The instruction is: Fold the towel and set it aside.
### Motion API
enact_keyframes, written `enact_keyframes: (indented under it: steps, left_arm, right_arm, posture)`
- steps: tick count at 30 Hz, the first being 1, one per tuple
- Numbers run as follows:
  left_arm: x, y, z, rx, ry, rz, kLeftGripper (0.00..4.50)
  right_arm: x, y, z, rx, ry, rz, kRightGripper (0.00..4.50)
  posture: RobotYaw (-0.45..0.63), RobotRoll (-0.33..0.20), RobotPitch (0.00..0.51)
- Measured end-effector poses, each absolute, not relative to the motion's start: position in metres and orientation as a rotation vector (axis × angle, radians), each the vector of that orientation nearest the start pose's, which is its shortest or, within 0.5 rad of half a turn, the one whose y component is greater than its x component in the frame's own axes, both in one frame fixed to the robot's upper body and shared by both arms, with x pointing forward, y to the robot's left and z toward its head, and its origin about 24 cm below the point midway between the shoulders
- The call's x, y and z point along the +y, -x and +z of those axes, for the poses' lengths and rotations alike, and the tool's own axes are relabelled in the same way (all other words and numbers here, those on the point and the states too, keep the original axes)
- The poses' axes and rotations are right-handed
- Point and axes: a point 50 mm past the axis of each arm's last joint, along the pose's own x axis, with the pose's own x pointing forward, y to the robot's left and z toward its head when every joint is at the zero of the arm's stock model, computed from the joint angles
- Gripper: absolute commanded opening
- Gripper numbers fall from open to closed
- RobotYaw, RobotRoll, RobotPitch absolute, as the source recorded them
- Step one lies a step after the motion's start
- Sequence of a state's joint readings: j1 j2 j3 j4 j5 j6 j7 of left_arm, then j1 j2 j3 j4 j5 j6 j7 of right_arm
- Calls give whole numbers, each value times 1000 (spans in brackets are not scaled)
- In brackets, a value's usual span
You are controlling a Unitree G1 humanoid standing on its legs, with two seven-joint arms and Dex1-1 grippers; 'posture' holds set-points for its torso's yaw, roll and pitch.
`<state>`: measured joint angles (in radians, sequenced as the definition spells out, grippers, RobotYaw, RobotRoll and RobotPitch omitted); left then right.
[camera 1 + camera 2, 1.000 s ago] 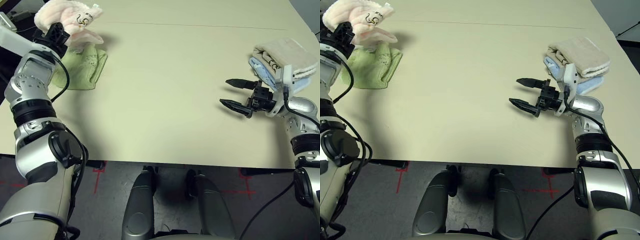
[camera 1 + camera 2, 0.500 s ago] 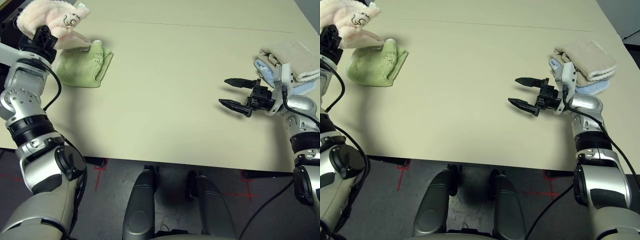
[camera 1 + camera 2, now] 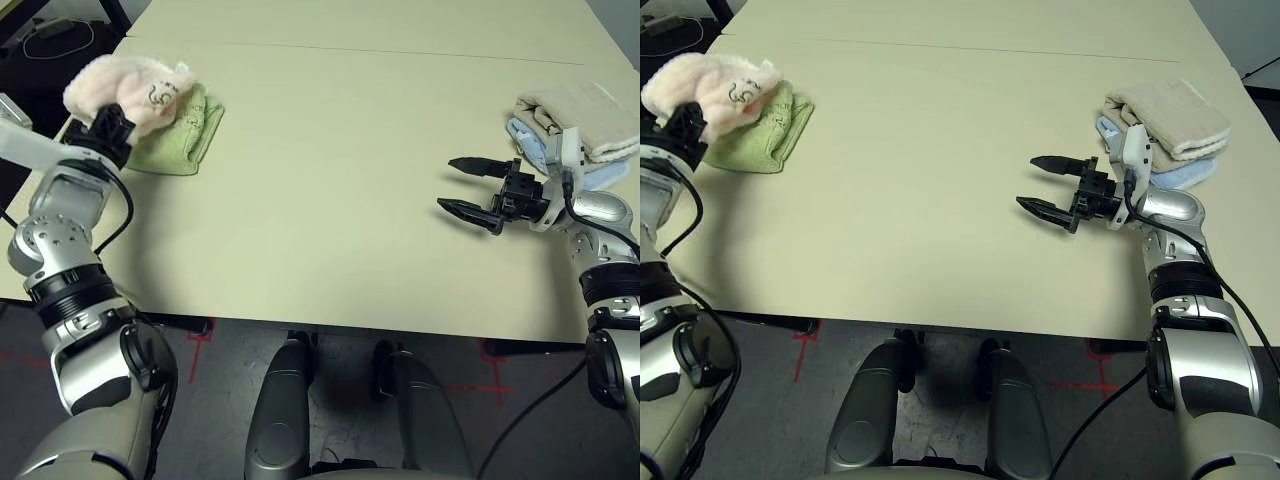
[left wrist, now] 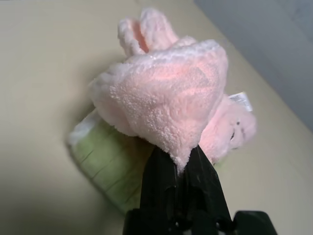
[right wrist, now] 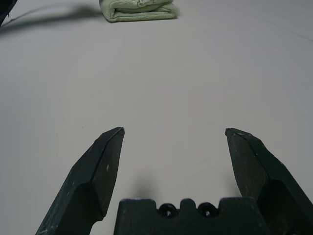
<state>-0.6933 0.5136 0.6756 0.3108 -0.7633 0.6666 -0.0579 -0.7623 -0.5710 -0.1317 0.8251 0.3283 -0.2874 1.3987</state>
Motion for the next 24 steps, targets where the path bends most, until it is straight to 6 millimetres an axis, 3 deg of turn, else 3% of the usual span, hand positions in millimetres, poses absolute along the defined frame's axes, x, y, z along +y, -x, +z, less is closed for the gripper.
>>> enact_keyframes:
  steps: [2, 5, 14, 24]
  left_arm:
    - [323, -323, 198, -107, 649, 123, 41]
    - [320, -321, 201, -100, 641, 98, 824]
    - [307, -321, 202, 23, 574, 24, 4322]
    - [285, -294, 232, 210, 352, -273, 4467]
  right_arm:
    - [-242, -339, 160, -197, 310, 1096, 4500]
    - [-243, -340, 160, -192, 314, 1095, 4500]
    - [-239, -343, 159, -187, 304, 1098, 4500]
    - [-231, -346, 158, -201, 299, 1114, 4500]
  posture:
    - [160, 0, 245]
    - [162, 0, 243]
    - [174, 0, 239]
    - [181, 0, 240]
